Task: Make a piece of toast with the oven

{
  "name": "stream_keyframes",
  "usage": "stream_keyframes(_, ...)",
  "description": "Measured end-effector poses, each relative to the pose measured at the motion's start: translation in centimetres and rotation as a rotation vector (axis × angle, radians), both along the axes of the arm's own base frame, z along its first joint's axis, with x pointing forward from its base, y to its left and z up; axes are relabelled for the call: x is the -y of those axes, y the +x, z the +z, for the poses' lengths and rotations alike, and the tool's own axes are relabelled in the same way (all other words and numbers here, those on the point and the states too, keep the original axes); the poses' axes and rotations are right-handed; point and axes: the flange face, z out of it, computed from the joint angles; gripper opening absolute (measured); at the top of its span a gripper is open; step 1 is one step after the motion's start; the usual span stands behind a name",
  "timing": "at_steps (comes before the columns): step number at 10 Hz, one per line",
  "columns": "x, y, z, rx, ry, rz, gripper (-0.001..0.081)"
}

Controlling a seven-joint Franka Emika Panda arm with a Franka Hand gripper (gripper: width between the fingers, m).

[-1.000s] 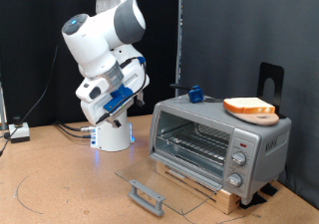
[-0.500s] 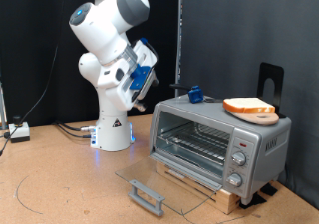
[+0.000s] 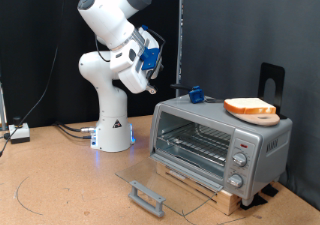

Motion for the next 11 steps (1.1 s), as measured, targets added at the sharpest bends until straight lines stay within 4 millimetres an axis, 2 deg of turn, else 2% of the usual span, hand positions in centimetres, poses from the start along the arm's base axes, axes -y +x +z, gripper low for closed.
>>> stream_keyframes(2, -2.0, -0.5, 1.8, 0.113, 0.039, 0.062, 0.0809)
stream_keyframes(6, -4.5, -3.8, 5.5, 0.236, 0.051, 0.201, 0.0809)
stream_keyframes(11, -7.2, -9.0, 9.2, 0.302, -0.002, 0.215, 0.0809)
